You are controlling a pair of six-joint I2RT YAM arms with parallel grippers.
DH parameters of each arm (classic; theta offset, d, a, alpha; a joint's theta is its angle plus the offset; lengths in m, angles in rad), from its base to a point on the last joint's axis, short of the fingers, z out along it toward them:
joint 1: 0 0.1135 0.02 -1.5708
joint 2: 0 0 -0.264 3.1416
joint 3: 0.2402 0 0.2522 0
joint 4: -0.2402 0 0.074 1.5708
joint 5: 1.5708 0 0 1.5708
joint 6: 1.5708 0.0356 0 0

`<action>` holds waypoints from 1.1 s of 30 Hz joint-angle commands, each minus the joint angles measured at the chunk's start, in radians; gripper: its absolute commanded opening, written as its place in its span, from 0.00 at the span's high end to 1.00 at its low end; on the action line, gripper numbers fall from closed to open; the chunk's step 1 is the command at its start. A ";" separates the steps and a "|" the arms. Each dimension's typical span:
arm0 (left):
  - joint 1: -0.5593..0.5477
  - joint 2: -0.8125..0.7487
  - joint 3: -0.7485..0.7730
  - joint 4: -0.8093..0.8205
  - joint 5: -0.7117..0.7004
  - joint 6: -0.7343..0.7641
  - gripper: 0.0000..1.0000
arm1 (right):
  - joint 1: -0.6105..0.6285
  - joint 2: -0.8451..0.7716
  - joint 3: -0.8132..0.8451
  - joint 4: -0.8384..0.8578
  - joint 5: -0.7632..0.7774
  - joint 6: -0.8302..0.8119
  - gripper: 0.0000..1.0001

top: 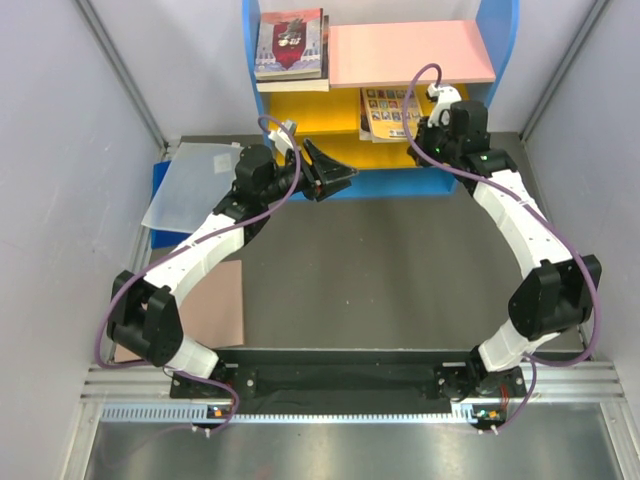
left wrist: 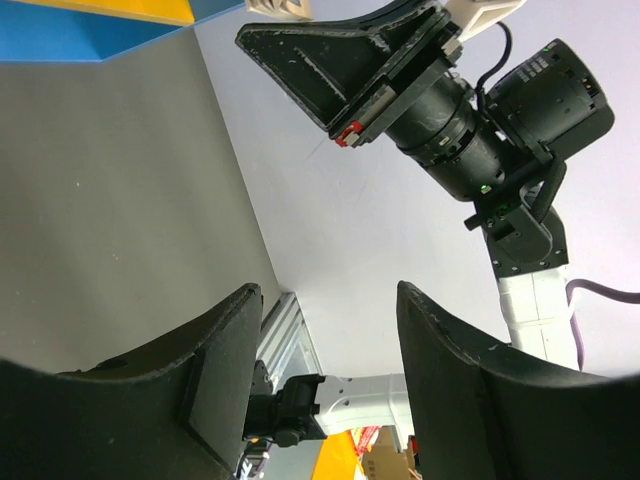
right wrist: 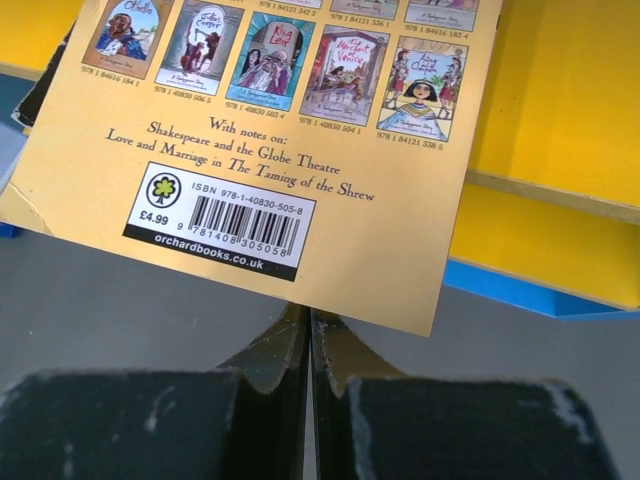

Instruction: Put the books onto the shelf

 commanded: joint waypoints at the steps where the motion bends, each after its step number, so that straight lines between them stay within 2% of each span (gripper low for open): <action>1: 0.003 -0.036 -0.008 0.018 0.003 0.025 0.39 | -0.007 0.003 0.055 0.029 -0.053 0.011 1.00; 11: 0.005 -0.036 -0.008 -0.008 0.002 0.045 0.39 | 0.034 0.042 0.080 0.066 -0.118 0.038 1.00; 22: 0.005 -0.041 -0.008 -0.029 -0.003 0.061 0.39 | 0.074 0.112 0.162 0.060 -0.122 0.054 1.00; 33: 0.009 -0.044 -0.001 -0.057 -0.001 0.077 0.39 | 0.084 0.121 0.163 0.061 -0.118 0.056 1.00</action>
